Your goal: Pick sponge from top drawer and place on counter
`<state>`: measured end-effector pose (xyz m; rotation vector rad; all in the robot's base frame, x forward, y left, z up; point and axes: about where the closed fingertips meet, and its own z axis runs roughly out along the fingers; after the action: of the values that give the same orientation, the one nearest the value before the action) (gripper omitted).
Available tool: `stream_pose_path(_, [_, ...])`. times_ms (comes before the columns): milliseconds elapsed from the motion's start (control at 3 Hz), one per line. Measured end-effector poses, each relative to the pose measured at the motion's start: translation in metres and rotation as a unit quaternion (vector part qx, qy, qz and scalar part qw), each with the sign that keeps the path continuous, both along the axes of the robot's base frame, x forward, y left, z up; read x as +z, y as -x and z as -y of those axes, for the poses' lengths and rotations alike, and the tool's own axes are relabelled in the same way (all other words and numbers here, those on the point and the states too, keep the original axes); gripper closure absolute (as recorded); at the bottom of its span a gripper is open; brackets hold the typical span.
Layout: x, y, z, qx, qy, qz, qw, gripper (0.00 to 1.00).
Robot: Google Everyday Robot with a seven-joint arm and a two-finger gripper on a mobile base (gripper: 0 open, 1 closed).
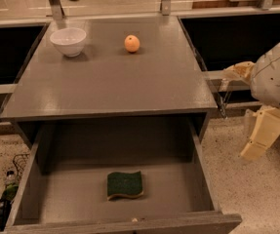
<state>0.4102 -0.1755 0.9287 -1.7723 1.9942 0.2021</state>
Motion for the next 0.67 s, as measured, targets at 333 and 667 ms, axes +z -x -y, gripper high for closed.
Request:
stream_pose_path(333, [-0.0034,-0.0002,-0.0020,0.003,-0.006,-0.005,1.0000,0.00])
stream_pose_path(667, [-0.0112,-0.0034,-0.0050,0.007,-0.018,-0.016,0.9997,0.00])
